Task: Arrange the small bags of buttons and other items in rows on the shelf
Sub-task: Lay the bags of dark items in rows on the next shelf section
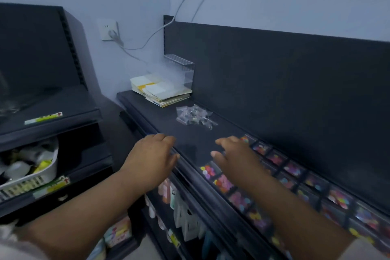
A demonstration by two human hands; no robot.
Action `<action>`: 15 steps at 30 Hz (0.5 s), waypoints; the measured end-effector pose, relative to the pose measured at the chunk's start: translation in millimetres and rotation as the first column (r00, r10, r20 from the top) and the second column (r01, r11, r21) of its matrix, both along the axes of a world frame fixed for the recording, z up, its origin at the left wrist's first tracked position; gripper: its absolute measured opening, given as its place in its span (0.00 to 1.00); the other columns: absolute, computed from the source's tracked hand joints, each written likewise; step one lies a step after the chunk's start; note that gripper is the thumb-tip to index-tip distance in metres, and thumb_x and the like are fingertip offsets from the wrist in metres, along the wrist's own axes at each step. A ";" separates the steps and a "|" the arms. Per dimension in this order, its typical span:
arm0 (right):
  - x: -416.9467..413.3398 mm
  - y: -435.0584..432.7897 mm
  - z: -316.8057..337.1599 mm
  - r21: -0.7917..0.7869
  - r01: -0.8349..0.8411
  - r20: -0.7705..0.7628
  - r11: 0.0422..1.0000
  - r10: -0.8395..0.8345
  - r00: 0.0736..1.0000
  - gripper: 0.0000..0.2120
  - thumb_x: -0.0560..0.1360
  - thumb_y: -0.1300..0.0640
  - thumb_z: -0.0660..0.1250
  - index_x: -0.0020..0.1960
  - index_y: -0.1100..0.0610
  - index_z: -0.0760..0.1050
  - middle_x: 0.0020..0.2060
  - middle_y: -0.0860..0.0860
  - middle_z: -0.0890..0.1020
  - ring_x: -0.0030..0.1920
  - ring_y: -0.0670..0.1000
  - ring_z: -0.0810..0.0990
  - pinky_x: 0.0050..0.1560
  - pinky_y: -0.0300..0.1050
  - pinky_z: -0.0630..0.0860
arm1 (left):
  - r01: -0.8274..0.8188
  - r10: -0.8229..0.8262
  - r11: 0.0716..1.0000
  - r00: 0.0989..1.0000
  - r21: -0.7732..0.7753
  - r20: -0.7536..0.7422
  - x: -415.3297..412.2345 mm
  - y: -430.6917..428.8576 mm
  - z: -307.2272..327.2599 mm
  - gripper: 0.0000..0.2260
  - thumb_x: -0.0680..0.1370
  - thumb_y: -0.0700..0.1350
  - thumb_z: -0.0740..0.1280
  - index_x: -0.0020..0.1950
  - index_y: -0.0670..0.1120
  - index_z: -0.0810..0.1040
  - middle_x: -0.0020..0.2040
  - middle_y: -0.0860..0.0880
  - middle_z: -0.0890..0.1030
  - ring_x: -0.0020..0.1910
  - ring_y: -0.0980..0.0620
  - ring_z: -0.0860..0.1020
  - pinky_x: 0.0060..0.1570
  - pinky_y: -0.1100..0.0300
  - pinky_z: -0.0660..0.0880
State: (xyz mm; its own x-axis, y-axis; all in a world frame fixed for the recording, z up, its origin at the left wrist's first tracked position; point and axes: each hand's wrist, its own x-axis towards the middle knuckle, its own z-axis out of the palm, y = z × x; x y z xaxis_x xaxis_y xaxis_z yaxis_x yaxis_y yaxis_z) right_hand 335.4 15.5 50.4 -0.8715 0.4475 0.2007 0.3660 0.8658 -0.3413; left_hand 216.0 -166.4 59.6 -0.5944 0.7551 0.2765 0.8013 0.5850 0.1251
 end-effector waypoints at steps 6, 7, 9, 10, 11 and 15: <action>-53.3 57.0 -11.1 -0.151 0.076 0.024 0.986 -0.073 0.997 0.20 0.79 0.46 0.59 0.66 0.55 0.70 0.60 0.53 0.74 0.57 0.53 0.74 0.56 0.45 0.71 | -0.056 0.051 0.998 0.989 0.035 0.141 -45.0 52.6 -7.6 0.20 0.79 0.55 0.59 0.69 0.49 0.68 0.64 0.48 0.74 0.62 0.47 0.71 0.59 0.54 0.71; -60.5 63.8 -13.9 -0.163 0.094 0.037 0.982 -0.089 0.995 0.19 0.79 0.46 0.58 0.65 0.55 0.71 0.59 0.53 0.75 0.56 0.53 0.75 0.55 0.44 0.70 | -0.062 0.056 0.998 0.985 0.033 0.164 -52.5 59.8 -10.6 0.20 0.79 0.55 0.59 0.69 0.49 0.68 0.64 0.48 0.74 0.62 0.47 0.72 0.58 0.55 0.71; -74.2 77.0 -19.0 -0.173 0.131 0.066 0.976 -0.121 0.990 0.18 0.78 0.46 0.59 0.64 0.55 0.71 0.58 0.53 0.75 0.56 0.54 0.75 0.54 0.43 0.69 | -0.071 0.065 0.997 0.977 0.027 0.201 -68.7 74.3 -15.7 0.20 0.79 0.55 0.60 0.69 0.49 0.69 0.61 0.48 0.75 0.59 0.48 0.73 0.56 0.55 0.72; -81.1 83.1 -21.4 -0.188 0.150 0.075 0.971 -0.138 0.988 0.18 0.78 0.46 0.59 0.63 0.55 0.72 0.58 0.53 0.75 0.56 0.54 0.75 0.54 0.44 0.70 | -0.075 0.068 0.997 0.975 0.027 0.213 -76.8 81.5 -17.9 0.19 0.79 0.55 0.60 0.68 0.49 0.69 0.60 0.48 0.75 0.57 0.48 0.74 0.55 0.56 0.72; -88.5 89.6 -24.7 -0.213 0.169 0.081 0.962 -0.155 0.985 0.18 0.78 0.46 0.59 0.62 0.55 0.72 0.58 0.53 0.75 0.56 0.54 0.76 0.56 0.45 0.71 | -0.075 0.065 0.997 0.973 0.034 0.223 -85.6 89.1 -20.2 0.19 0.79 0.55 0.60 0.67 0.49 0.70 0.59 0.47 0.75 0.58 0.48 0.74 0.54 0.56 0.72; -114.3 111.1 -36.0 -0.292 0.254 0.087 0.922 -0.239 0.967 0.14 0.77 0.46 0.61 0.56 0.54 0.75 0.55 0.52 0.78 0.53 0.53 0.76 0.53 0.46 0.73 | -0.036 0.021 0.998 0.970 0.060 0.244 -120.2 119.2 -29.3 0.18 0.79 0.54 0.61 0.67 0.49 0.71 0.59 0.46 0.76 0.59 0.46 0.74 0.55 0.55 0.72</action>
